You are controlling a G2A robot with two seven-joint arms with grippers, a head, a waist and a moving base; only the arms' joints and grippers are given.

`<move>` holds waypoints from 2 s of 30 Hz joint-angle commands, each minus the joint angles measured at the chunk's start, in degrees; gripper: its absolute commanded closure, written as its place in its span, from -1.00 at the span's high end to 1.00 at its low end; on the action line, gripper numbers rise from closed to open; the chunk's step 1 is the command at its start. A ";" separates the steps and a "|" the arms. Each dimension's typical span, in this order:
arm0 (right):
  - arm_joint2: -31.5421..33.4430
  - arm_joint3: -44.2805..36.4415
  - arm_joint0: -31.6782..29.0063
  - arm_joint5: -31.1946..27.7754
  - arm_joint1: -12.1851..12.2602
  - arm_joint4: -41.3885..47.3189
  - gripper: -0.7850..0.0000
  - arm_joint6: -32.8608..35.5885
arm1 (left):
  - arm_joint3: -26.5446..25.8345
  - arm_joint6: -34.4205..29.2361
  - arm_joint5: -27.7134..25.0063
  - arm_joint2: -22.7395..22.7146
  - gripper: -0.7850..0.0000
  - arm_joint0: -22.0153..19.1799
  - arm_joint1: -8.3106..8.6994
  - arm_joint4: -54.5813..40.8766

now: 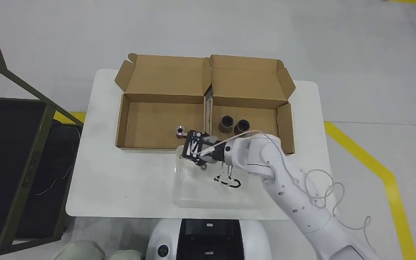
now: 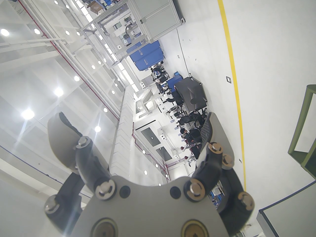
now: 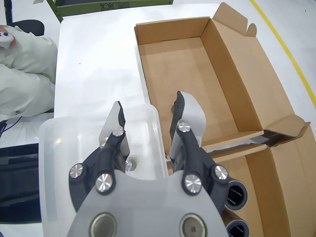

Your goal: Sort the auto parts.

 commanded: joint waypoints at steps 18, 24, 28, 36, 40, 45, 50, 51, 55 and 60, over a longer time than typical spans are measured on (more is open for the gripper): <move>3.91 -3.03 -8.69 -6.41 3.59 -9.65 0.02 -3.12 | 0.00 0.00 0.00 0.00 1.00 0.00 0.00 0.00; 2.97 0.48 -7.96 -5.39 3.65 -9.06 0.02 -3.25 | 0.00 0.00 0.00 0.00 1.00 0.00 0.00 0.00; 1.95 2.79 -7.08 -4.26 3.52 -8.77 0.04 -3.17 | 0.00 0.00 0.00 0.00 1.00 0.00 0.00 0.00; 0.12 7.17 -5.07 -3.08 3.20 -7.19 0.04 -2.79 | 0.00 0.00 0.00 0.00 1.00 0.00 0.00 0.00; -0.97 8.67 -4.21 -2.66 3.01 -6.59 0.05 -2.37 | 0.00 0.00 0.00 0.00 1.00 0.00 0.00 0.00; -2.11 10.21 -3.24 -2.14 2.80 -5.78 -0.05 -1.95 | 0.00 0.00 0.00 0.00 1.00 0.00 0.00 0.00; -3.34 11.09 -2.40 -1.19 2.57 -5.46 -0.50 -0.79 | 0.00 0.00 0.00 0.00 1.00 0.00 0.00 0.00; -3.50 11.16 -2.30 -1.08 2.55 -5.39 -0.55 -0.62 | 0.00 0.00 0.00 0.00 1.00 0.00 0.00 0.00; -3.76 10.09 -2.40 -0.51 2.64 -5.45 -0.88 0.08 | 0.00 0.00 0.00 0.00 1.00 0.00 0.00 0.00; -3.43 6.32 -3.64 -0.61 3.16 -6.27 -1.00 0.80 | 0.00 0.00 0.00 0.00 1.00 0.00 0.00 0.00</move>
